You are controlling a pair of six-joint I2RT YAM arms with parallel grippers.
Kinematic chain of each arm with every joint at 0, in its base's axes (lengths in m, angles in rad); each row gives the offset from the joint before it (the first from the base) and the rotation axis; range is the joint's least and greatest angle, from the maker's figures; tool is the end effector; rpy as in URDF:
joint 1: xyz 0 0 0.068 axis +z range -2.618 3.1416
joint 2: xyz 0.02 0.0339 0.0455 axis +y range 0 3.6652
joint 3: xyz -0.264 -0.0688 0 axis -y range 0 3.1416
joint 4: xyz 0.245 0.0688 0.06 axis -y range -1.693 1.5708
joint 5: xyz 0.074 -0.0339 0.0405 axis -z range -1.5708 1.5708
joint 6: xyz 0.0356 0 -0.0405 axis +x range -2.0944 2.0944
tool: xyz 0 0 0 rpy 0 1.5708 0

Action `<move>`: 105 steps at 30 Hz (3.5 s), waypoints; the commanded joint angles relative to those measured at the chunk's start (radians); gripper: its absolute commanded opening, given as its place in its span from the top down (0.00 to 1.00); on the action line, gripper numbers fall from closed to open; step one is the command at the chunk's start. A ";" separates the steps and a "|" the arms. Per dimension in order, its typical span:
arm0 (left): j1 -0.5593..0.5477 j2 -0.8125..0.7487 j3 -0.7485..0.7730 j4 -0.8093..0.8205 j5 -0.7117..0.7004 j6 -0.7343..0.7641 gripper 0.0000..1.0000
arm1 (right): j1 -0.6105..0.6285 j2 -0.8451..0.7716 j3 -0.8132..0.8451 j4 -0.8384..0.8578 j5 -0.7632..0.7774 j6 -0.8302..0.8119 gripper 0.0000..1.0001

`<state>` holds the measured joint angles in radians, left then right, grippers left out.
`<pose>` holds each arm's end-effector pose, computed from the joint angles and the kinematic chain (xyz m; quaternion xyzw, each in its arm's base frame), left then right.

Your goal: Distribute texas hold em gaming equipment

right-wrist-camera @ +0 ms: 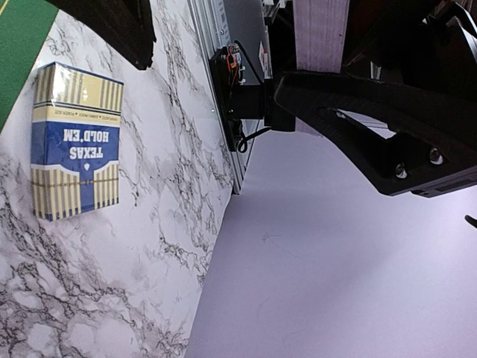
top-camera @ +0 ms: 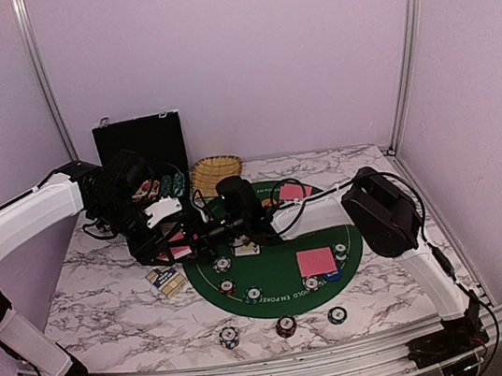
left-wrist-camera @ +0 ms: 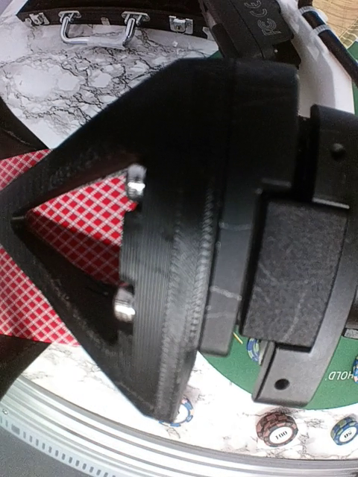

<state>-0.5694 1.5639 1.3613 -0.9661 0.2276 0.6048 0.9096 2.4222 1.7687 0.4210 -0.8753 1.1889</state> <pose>0.2591 -0.1754 0.2870 0.5582 0.7979 -0.1077 0.2003 0.3123 0.4460 0.1638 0.1615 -0.7401 -0.6528 0.0083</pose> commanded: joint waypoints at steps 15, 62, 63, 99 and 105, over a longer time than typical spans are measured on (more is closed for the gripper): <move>-0.003 -0.023 0.018 -0.011 0.010 -0.003 1.00 | -0.062 -0.088 -0.179 0.042 0.017 -0.001 0.45; -0.001 -0.023 -0.004 -0.011 -0.026 0.003 1.00 | -0.223 -0.416 -0.319 -0.231 0.010 -0.253 1.00; 0.000 -0.024 -0.006 -0.011 -0.027 0.004 1.00 | -0.234 -0.424 -0.299 -0.304 0.027 -0.305 1.00; 0.017 -0.060 -0.028 -0.017 -0.023 0.005 1.00 | 0.092 -0.100 0.104 -0.804 1.590 -1.579 1.00; 0.017 -0.055 -0.021 -0.019 -0.022 0.007 1.00 | 0.093 -0.092 0.051 -0.777 1.567 -1.574 1.00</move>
<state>-0.5571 1.5360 1.3300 -0.9722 0.1986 0.6083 0.9943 2.3226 1.8378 -0.4046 0.6792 -0.3687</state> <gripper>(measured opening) 0.651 0.008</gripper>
